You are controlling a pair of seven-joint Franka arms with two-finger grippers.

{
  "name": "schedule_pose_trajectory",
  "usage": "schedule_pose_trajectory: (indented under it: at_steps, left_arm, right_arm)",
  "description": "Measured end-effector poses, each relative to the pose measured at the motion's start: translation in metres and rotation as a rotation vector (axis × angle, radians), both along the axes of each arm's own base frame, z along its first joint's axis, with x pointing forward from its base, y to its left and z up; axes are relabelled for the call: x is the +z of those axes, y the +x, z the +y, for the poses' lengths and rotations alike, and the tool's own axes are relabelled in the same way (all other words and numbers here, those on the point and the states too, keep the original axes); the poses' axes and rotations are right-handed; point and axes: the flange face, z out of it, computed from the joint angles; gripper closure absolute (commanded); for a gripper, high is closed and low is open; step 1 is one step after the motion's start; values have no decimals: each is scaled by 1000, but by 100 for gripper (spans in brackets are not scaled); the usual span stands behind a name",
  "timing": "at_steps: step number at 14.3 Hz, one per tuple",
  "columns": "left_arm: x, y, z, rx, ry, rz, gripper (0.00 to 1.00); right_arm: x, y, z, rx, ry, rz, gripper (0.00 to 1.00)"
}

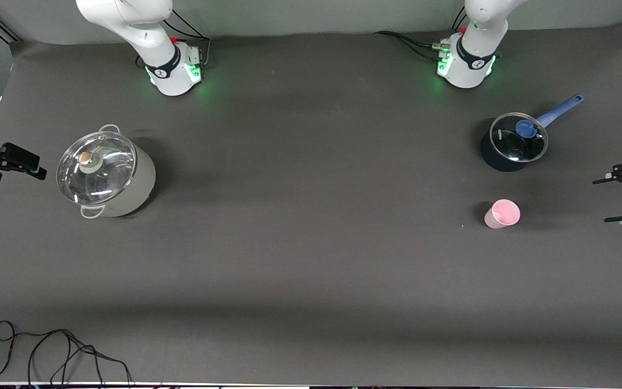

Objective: Transfer pink cup from left to right arm
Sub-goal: 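Lower the left gripper and move it toward the pink cup, then close the left gripper around the pink cup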

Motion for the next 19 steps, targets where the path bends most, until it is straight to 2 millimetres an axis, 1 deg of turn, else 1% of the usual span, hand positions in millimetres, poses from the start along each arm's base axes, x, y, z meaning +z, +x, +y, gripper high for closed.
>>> schedule_pose_trajectory:
  at_steps: [2,3,4,6,8,11,13,14,15,16,19]
  left_arm:
    - [-53,-7,16,-49,-120,-53,2]
    - [-79,-10,19,-71,-176,-78,2]
    - [-103,-12,18,-95,-227,-102,2]
    - [-142,-14,8,-133,-316,-138,2]
    - [-174,-20,1,-147,-389,-161,2]
    - [-223,-35,-12,-166,-512,-203,2]
    - [-257,-47,-25,-169,-597,-217,2]
    - [-271,-52,-29,-171,-630,-226,2]
    - [-281,-56,-31,-175,-651,-239,2]
    - [-286,-58,-32,-181,-662,-253,2]
    - [-282,-54,-33,-191,-664,-277,2]
  right_arm:
    - [0,1,0,0,-1,-7,0]
    - [0,1,0,0,-1,-7,0]
    - [0,1,0,0,-1,-7,0]
    - [0,1,0,0,-1,-7,0]
    - [0,1,0,0,-1,-7,0]
    - [0,1,0,0,-1,-7,0]
    - [0,1,0,0,-1,-7,0]
    - [0,1,0,0,-1,-7,0]
    - [0,1,0,0,-1,-7,0]
    - [0,1,0,0,-1,-7,0]
    - [0,1,0,0,-1,-7,0]
